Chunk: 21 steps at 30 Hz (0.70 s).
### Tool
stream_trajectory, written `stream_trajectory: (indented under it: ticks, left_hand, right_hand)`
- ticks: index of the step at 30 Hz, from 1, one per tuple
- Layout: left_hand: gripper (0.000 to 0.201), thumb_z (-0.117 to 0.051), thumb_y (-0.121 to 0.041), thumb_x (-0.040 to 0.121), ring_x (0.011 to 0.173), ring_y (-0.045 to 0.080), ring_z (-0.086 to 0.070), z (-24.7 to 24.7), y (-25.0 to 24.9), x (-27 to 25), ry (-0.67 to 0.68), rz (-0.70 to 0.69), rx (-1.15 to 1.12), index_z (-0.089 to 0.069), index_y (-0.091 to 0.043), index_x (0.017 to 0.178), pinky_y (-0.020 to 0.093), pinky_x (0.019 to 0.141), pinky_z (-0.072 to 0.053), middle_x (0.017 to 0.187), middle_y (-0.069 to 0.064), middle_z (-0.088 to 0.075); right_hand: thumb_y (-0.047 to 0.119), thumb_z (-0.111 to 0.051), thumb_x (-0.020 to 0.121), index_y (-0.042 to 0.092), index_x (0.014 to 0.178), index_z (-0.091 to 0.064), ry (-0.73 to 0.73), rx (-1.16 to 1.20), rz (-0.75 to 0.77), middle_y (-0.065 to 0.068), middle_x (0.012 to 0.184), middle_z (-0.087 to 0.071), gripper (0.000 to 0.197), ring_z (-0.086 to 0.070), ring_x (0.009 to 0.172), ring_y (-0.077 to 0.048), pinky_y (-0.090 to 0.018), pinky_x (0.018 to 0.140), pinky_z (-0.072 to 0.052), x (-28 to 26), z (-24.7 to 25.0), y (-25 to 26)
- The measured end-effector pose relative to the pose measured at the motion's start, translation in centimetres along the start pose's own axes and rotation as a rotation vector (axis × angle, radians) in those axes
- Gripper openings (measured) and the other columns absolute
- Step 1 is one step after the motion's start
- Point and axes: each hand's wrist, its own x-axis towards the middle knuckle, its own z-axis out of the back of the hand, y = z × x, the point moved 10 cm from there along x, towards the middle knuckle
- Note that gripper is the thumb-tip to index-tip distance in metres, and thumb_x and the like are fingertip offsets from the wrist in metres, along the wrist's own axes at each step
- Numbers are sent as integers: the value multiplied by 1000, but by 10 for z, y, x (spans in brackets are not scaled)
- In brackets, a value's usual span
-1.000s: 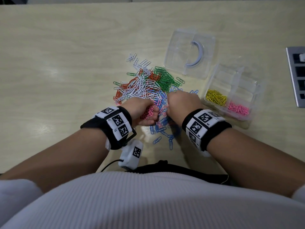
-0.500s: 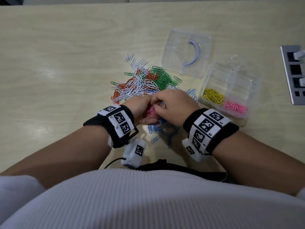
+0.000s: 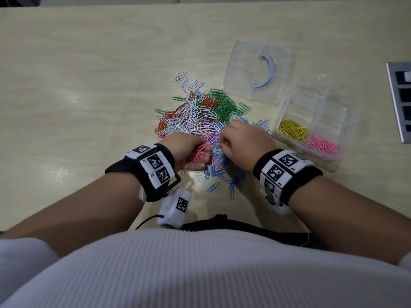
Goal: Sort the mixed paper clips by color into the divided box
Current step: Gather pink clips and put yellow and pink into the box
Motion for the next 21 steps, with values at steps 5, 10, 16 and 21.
stream_trajectory:
  ticks: [5,10,16,21]
  left_hand:
    - [17,-50,-18,95,55,14,-63,-8,-5,1,8,-18,-10,-61,-6,92,27,55,-58,69,8,-62]
    - [30,-42,-25,100,55,11,-57,-10,-2,5,39,2,27,-61,-10,81,23,54,-56,64,6,-61]
    - [32,-42,-24,100,53,11,-59,-7,0,5,19,5,27,-63,-9,81,25,59,-57,64,6,-63]
    - [32,-43,-24,100,53,12,-60,-5,1,5,23,13,14,-63,-8,82,26,57,-57,64,6,-64]
  right_hand:
    - [31,-57,88,24,92,-68,-33,188,105,2,91,-62,13,-58,88,-21,-35,77,-44,-2,15,31]
    - [27,-53,87,29,98,-63,101,83,-98,3,99,-55,15,-58,96,-22,-37,81,-48,-4,-2,-15]
    - [31,-53,91,27,99,-61,165,-103,-76,3,104,-57,13,-58,100,-22,-33,80,-41,-8,-11,-22]
    - [26,-54,84,29,86,-53,142,-62,-130,6,93,-50,4,-57,92,-21,-32,74,-38,-10,-7,-29]
